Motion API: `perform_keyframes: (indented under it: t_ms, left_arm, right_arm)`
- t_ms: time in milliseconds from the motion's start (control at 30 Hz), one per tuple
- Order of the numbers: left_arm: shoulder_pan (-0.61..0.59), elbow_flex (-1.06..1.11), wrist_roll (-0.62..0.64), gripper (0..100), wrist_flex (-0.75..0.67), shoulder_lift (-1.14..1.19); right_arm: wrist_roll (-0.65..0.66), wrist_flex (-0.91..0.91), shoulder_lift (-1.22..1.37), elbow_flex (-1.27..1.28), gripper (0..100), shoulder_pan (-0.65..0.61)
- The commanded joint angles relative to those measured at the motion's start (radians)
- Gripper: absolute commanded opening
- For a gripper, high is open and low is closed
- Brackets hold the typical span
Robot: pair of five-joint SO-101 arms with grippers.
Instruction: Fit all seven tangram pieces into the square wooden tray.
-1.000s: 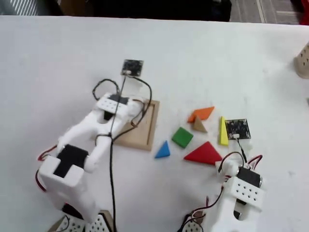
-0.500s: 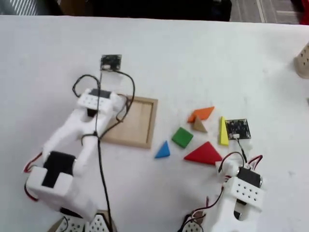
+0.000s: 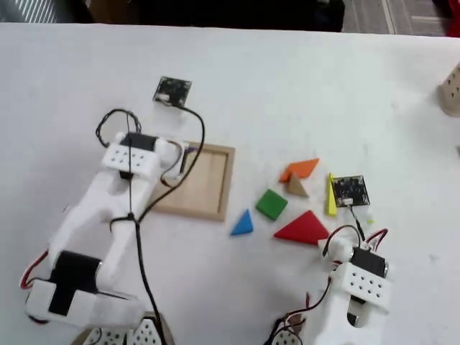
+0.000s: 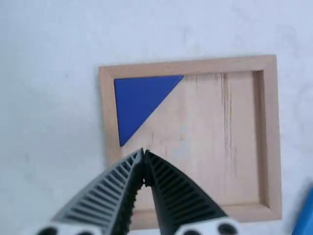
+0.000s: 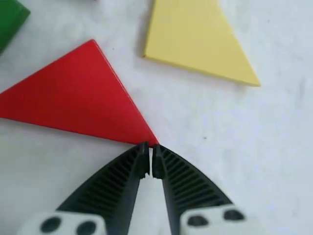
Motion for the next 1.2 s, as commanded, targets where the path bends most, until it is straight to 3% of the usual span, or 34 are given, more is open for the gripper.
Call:
perform_keyframes:
  t_ms: [0, 233, 533, 767, 967, 1167]
  left_arm:
    - [-0.013, 0.117, -0.014, 2, -0.066, -0.199]
    - [-0.079, 0.445, -0.017, 2, -0.25, -0.469]
    - [-0.438, 0.638, -0.018, 2, -0.256, -0.582]
    - [-0.441, 0.695, -0.181, 2, -0.258, -0.59]
    - [-0.406, 0.703, -0.187, 2, -0.258, -0.585]
    - [-0.41, 0.703, -0.187, 2, -0.258, -0.585]
  right_arm:
    - [0.017, -0.016, -0.013, -0.005, 2.1, -0.005]
    - [0.017, -0.016, -0.015, -0.005, 2.1, -0.004]
    - [0.014, -0.021, -0.018, -0.018, 2.2, -0.013]
    - [-0.003, 0.044, -0.007, -0.265, 2.2, -0.027]
    - [-0.173, 0.208, -0.005, -0.479, 2.2, -0.16]
    - [-0.358, 0.206, -0.005, -0.531, 2.2, -0.309]
